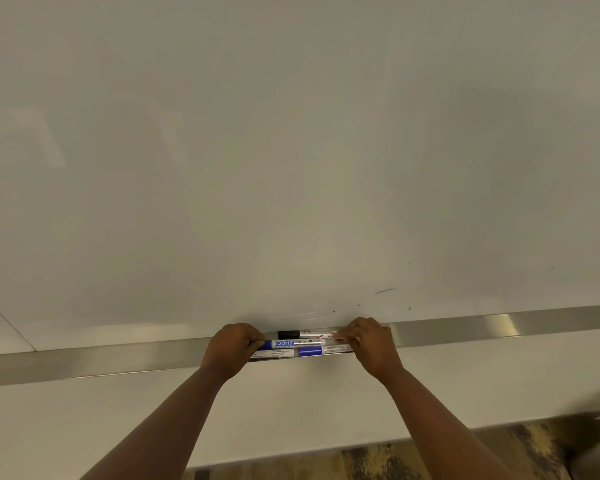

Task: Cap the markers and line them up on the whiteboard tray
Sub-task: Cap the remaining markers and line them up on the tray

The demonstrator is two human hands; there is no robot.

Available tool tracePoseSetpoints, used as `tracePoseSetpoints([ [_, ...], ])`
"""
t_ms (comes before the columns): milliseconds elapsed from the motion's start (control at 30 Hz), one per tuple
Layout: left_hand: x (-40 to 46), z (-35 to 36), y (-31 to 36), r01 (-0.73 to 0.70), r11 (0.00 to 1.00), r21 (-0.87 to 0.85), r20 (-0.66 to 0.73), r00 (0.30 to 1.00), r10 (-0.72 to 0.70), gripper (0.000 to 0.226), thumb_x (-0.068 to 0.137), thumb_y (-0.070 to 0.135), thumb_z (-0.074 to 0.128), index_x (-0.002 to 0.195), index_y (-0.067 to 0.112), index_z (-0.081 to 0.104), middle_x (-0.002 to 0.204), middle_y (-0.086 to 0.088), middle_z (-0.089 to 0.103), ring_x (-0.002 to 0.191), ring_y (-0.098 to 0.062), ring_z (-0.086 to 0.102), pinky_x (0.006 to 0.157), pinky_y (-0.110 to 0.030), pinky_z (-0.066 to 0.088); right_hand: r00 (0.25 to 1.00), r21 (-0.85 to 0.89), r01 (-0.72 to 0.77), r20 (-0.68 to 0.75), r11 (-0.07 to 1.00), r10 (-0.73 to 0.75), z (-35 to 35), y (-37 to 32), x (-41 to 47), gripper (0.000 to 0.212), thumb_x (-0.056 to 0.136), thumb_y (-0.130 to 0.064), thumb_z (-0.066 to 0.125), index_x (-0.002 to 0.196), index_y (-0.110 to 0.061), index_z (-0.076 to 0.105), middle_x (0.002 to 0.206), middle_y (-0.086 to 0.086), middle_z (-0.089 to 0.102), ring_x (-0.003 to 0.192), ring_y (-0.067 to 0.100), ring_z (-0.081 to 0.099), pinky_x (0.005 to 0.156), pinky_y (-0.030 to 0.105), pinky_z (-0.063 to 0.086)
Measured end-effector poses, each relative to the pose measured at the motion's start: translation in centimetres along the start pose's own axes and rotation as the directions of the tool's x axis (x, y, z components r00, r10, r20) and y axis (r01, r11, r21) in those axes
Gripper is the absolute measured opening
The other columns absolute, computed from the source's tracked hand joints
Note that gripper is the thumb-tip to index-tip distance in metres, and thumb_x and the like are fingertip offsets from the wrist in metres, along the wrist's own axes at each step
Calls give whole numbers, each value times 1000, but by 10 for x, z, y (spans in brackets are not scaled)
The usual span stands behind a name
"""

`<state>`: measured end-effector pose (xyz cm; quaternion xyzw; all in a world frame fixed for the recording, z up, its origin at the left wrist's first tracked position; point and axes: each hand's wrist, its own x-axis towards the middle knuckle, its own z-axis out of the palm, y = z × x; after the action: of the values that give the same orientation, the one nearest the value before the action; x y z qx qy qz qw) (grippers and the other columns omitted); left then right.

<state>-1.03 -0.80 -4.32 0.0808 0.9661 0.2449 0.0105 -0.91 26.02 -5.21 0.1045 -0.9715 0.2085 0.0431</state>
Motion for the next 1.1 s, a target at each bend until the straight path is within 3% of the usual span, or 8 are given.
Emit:
tracePoseSetpoints([
  [100,0,-1,-2,49,999,19,-3,999,-49,23,91,23,51,108,18,66,115,-4,67,104,-18,58,86,-30,47,998,108,45,-48,993,-40,-1,-16,10,19,92,-17,54,102,-15,70,105,11,71,98,26,59,85,36,44],
  [200,0,-1,-3,82,995,51,28,996,-83,25,90,21,53,112,19,63,118,-4,65,106,-19,57,85,-29,46,993,125,108,38,986,-113,8,-36,19,21,92,-20,55,106,-12,68,108,12,70,101,25,58,85,33,43],
  [300,1,0,-2,99,994,35,48,994,-101,27,89,15,53,114,18,62,120,-5,64,107,-20,57,88,-29,46,963,-15,217,168,976,-212,20,-53,27,27,95,-26,49,116,-14,62,118,9,67,107,24,55,89,35,42],
  [433,4,1,-1,105,994,-28,44,994,-104,27,87,9,56,113,12,63,120,-9,63,107,-21,58,90,-29,47,931,-199,324,239,925,-274,32,-63,31,25,95,-24,50,114,-12,61,113,14,64,104,30,54,83,39,43],
  [667,4,4,-2,82,984,-158,27,996,-79,22,86,4,58,107,6,65,113,-14,68,100,-23,63,84,-24,46,946,-308,283,244,908,-212,37,-64,32,20,92,-12,52,111,-7,58,113,16,59,107,32,51,86,42,45],
  [867,6,3,-1,73,980,-187,28,997,-69,22,87,3,56,106,4,66,113,-14,69,101,-25,63,88,-30,49,959,-314,251,207,916,-192,36,-65,33,19,87,-4,57,106,-3,55,112,17,60,105,32,53,84,42,45],
  [1100,8,4,1,72,984,-160,51,997,-65,22,89,7,54,107,6,66,115,-14,68,105,-25,61,91,-33,49,943,-375,287,274,882,-190,37,-56,33,26,88,-14,61,112,-5,55,116,17,59,108,30,52,86,41,48],
])
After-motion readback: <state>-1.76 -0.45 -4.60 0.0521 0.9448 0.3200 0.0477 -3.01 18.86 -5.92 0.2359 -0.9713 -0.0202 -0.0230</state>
